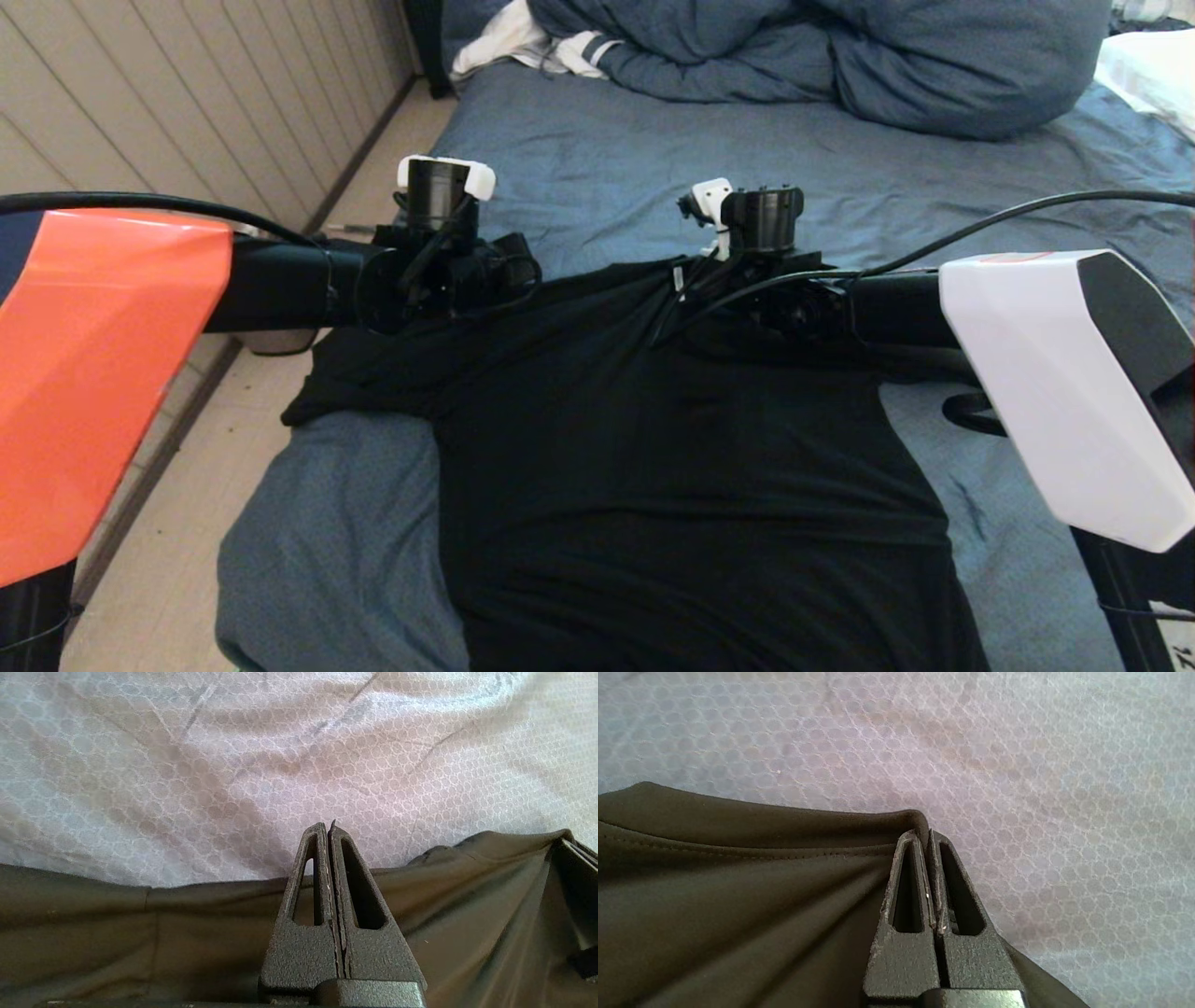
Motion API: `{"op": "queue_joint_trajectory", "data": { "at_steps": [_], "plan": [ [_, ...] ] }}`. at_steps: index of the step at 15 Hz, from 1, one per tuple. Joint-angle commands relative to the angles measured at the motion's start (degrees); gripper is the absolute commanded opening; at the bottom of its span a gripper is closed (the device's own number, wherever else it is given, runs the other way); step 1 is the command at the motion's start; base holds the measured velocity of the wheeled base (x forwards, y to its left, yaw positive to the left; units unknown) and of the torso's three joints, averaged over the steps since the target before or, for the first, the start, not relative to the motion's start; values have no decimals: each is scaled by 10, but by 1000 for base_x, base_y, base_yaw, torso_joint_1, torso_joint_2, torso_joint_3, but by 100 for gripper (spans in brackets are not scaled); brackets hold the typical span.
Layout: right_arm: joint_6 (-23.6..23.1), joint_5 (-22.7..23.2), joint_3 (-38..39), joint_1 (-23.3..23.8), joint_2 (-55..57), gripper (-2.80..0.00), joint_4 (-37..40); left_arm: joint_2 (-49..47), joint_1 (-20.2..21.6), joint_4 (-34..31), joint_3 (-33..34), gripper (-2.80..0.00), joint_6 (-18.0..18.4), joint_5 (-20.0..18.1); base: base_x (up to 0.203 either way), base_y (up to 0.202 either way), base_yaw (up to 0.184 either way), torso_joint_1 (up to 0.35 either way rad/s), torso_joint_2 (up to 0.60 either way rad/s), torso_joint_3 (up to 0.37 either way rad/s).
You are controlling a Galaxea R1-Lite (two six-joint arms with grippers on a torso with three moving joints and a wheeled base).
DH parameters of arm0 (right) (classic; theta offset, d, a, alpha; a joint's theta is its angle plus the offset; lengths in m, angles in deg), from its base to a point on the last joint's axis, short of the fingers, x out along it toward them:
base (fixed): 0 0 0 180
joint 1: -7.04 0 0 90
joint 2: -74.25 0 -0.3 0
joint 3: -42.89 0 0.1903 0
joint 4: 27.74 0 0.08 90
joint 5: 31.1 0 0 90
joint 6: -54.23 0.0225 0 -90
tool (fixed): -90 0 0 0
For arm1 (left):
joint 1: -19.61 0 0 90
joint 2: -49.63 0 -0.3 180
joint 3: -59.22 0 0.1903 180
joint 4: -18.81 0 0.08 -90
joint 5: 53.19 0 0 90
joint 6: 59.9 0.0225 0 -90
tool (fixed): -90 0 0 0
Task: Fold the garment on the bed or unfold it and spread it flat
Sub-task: Unford the black T-shirt
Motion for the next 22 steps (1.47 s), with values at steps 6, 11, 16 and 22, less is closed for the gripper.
{"op": "queue_joint_trajectory", "data": {
  "at_steps": [6, 11, 16, 22],
  "plan": [
    [-47, -28, 4, -1, -29, 0, -10, 29, -1, 1, 14, -280, -1, 0, 0, 0, 0, 0, 0, 0],
    [-28, -29, 9, -10, -88, 0, -12, 100, -1, -4, 42, -280, 4, -3, 0, 0, 0, 0, 0, 0],
    [63, -26, 85, -7, -234, 0, 83, 252, -6, -14, 176, -280, 17, -8, 0, 0, 0, 0, 0, 0],
    [87, -39, 241, 87, -326, 0, 104, 409, -9, -17, 370, -280, 20, -8, 0, 0, 0, 0, 0, 0]
  ]
}}
